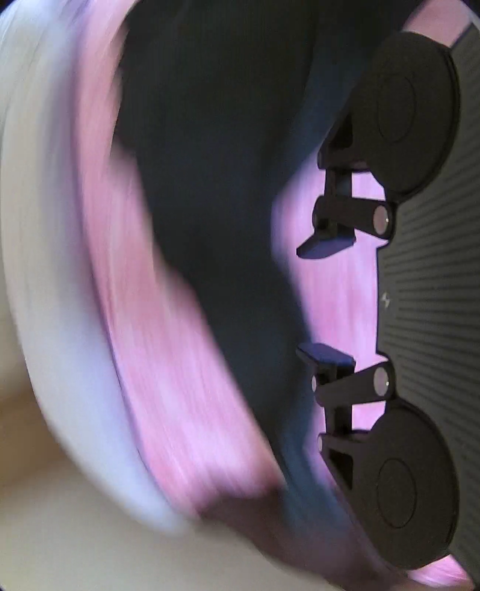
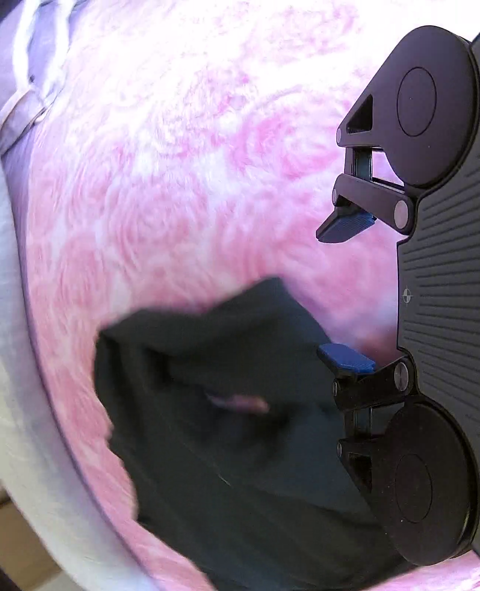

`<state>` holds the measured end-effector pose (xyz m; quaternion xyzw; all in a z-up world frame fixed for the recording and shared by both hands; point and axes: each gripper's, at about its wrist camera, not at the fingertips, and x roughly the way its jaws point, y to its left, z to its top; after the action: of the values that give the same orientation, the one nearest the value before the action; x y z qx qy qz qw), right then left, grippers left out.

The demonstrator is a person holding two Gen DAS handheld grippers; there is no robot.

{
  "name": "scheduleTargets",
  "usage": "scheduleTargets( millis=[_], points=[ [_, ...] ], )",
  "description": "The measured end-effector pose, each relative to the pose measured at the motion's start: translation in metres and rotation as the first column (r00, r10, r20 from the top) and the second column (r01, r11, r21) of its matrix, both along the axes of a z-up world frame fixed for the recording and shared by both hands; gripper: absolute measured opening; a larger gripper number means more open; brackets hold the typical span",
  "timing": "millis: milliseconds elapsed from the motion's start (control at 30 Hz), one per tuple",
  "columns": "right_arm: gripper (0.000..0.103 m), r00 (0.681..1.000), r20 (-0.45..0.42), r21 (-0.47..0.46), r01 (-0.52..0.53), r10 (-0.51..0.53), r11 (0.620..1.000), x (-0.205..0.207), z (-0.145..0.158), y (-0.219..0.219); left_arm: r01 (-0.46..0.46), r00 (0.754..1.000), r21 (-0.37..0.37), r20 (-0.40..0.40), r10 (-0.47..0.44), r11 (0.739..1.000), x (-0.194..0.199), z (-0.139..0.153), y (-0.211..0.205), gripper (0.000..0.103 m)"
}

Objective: Fold clothes

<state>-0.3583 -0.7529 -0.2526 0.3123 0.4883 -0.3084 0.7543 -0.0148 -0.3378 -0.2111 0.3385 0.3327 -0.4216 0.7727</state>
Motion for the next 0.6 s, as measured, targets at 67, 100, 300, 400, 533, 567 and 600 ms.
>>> scheduleTargets(
  millis=[67,100,300,400,533,567,600],
  points=[
    [0.064,0.993,0.079,0.074,0.080,-0.086,0.994,-0.003,-0.019,-0.015,0.258,0.965,-0.009,-0.043,-0.258,0.966,-0.060,-0.011,-0.033,0.058],
    [0.064,0.987,0.111,0.118,0.107,-0.120,0.987,-0.006,-0.025,-0.021,0.364,0.930,-0.008,-0.058,-0.364,0.931,-0.083,-0.015,-0.045,0.060],
    [0.008,1.000,0.015,0.067,-0.024,0.023,0.997,-0.004,0.003,-0.040,0.801,0.598,0.075,-0.113,-0.793,0.593,-0.188,-0.038,-0.070,0.060],
    [0.007,0.991,-0.081,-0.018,-0.107,0.105,0.994,-0.009,0.036,-0.059,0.841,0.540,0.100,-0.128,-0.832,0.531,-0.202,-0.044,-0.066,0.059],
    [0.019,0.982,-0.189,-0.157,-0.051,0.020,0.986,-0.020,0.053,-0.122,0.844,0.536,0.120,-0.145,-0.832,0.523,-0.203,-0.049,-0.065,0.059],
    [0.026,0.977,-0.214,-0.194,-0.041,-0.001,0.980,-0.022,0.058,-0.136,0.843,0.538,0.130,-0.152,-0.829,0.522,-0.202,-0.051,-0.068,0.059],
    [0.035,0.971,-0.241,-0.251,-0.054,-0.009,0.966,-0.020,0.060,-0.135,0.842,0.538,0.141,-0.155,-0.829,0.520,-0.200,-0.055,-0.074,0.059]
  ],
)
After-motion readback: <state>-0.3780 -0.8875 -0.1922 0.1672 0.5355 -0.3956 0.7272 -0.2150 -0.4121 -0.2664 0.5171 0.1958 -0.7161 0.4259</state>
